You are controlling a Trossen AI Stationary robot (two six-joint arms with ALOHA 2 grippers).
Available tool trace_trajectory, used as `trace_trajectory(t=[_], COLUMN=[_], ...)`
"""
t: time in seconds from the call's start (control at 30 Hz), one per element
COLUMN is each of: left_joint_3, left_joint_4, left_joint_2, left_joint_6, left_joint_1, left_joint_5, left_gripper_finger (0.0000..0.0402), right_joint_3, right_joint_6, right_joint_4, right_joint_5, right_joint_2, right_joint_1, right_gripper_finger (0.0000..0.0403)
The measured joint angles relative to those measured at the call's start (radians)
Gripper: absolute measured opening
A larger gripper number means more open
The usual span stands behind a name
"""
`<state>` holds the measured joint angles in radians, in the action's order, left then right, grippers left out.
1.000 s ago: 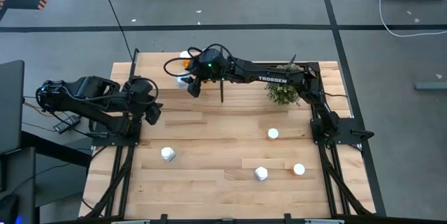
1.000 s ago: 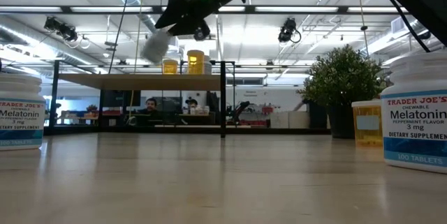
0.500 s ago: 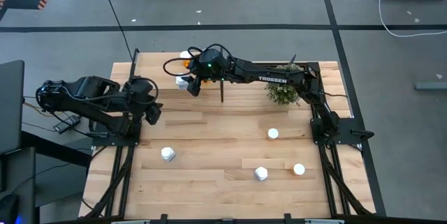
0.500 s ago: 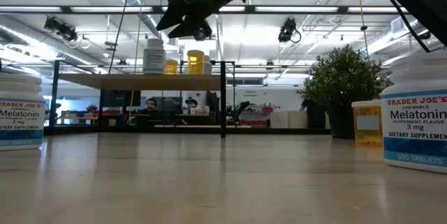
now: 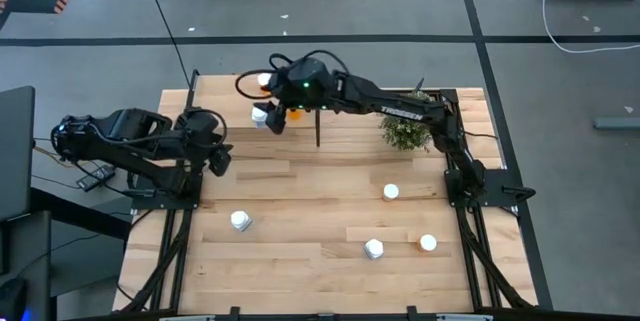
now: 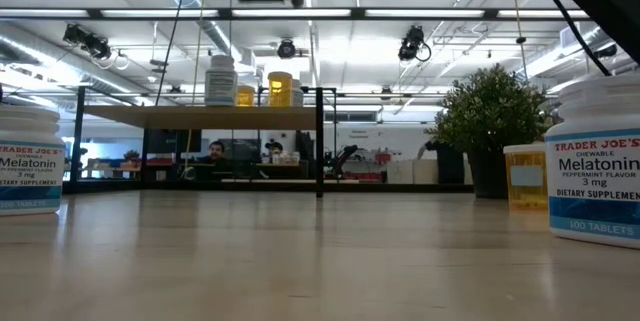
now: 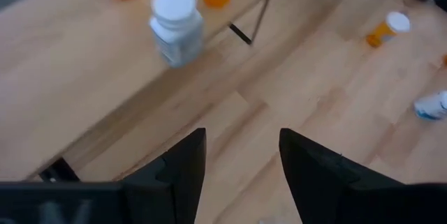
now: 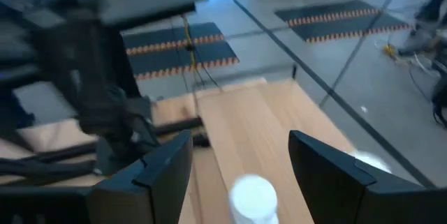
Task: Pick and place medicine bottles onto shelf by color
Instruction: Put the supplement bottle on the shelf
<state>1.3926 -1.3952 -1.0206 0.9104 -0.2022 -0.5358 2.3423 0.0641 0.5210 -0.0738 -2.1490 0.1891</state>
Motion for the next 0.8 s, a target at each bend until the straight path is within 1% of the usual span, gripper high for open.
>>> trace_trajectory(t=[0.03, 0.1, 0.17, 0.27, 0.37, 0.5, 0.53, 0.6, 0.7, 0.8], left_joint_3=[0.000, 0.000, -0.011, -0.056, -0.120, -0.245, -0.278, -0.333, -0.378, -0.387], left_joint_4=[0.001, 0.002, 0.008, 0.021, 0.108, 0.324, 0.377, 0.448, 0.484, 0.481], left_joint_2=[0.000, 0.000, 0.000, 0.001, 0.002, 0.000, 0.000, 0.000, 0.000, 0.000], left_joint_6=[0.000, -0.019, -0.074, -0.175, -0.351, -0.572, -0.602, -0.630, -0.634, -0.666], left_joint_1=[0.008, 0.032, 0.071, 0.136, 0.221, 0.338, 0.366, 0.416, 0.470, 0.495], left_joint_5=[-0.013, -0.020, -0.020, -0.003, 0.085, 0.290, 0.339, 0.404, 0.425, 0.428], left_gripper_finger=[0.0190, 0.0194, 0.0202, 0.0217, 0.0232, 0.0248, 0.0250, 0.0251, 0.0244, 0.0230], right_joint_3=[0.017, -0.023, -0.043, -0.048, -0.050, -0.050, -0.050, -0.050, -0.051, -0.051], right_joint_6=[-0.011, -0.030, -0.036, -0.033, -0.032, -0.037, -0.034, -0.031, -0.022, -0.019], right_joint_4=[0.023, 0.039, 0.055, 0.145, 0.225, 0.280, 0.303, 0.330, 0.389, 0.443], right_joint_5=[0.000, 0.001, -0.015, -0.043, -0.074, -0.095, -0.099, -0.108, -0.115, -0.115], right_joint_2=[0.006, 0.066, 0.122, 0.192, 0.234, 0.284, 0.295, 0.310, 0.329, 0.351], right_joint_1=[-0.008, -0.019, -0.032, -0.032, -0.028, -0.020, -0.019, -0.015, -0.014, -0.015], right_gripper_finger=[0.0244, 0.0244, 0.0244, 0.0244, 0.0244, 0.0244, 0.0244, 0.0244, 0.0244, 0.0244])
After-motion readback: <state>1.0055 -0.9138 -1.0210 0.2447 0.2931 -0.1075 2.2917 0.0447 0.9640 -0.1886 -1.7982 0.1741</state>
